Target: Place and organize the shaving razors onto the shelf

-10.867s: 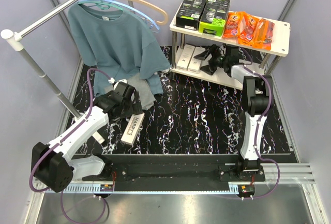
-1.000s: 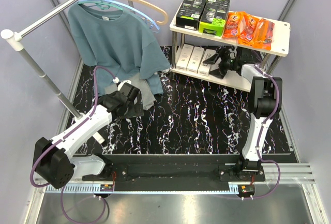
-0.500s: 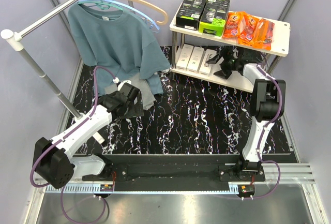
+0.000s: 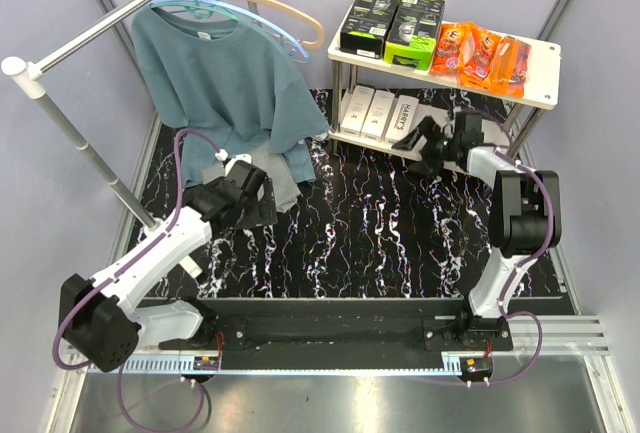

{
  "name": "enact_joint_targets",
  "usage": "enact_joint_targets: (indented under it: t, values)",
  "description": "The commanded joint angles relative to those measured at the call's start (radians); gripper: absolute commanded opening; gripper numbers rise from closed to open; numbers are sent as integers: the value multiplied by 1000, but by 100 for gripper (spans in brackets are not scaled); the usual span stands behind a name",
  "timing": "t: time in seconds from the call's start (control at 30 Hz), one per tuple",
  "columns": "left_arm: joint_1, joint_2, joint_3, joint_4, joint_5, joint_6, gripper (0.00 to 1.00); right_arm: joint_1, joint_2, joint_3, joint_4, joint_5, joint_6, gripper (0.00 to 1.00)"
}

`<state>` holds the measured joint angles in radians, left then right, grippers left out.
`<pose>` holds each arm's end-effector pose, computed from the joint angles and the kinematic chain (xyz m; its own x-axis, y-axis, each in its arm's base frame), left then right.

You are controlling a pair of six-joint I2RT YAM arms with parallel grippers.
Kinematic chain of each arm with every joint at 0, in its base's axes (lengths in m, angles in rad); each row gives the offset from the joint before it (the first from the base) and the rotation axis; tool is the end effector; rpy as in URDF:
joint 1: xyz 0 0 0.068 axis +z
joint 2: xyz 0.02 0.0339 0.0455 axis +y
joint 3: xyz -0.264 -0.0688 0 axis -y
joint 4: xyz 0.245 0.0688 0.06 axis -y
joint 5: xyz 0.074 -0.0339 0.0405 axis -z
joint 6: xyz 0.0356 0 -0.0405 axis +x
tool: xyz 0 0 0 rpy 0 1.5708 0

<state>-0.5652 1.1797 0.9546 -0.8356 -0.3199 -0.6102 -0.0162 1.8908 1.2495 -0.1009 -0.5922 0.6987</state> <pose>0.1953 -0.1106 0.2673 -0.8210 -0.1234 -0.5574 -0.1119 0.9922 -0.0549 0.4118 0.0132 0.1956 -0.7734 0.5463 -0.3216 0.1301 0.6333 0.7629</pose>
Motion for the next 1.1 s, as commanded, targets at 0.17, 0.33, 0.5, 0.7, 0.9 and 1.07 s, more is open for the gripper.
enact_joint_targets:
  t: [0.17, 0.33, 0.5, 0.7, 0.9, 1.07]
  values:
    - [-16, -52, 1, 20, 24, -16, 99, 78, -254, -272, -5, 37, -50, 97]
    - [-30, -68, 18, 7, 25, -11, 99, 122, -419, -380, -69, 100, -67, 98]
    - [-39, -77, 56, -16, 30, 13, 99, 176, -654, -400, -284, 296, -146, 100]
    - [-64, -83, 95, -26, 21, 36, 99, 188, -909, -380, -554, 531, -189, 100]
    - [-90, -100, 115, -23, 5, 64, 99, 191, -1098, -352, -732, 681, -153, 100]
    - [-102, -137, 116, -23, -15, 73, 99, 191, -1180, -343, -783, 773, -113, 100]
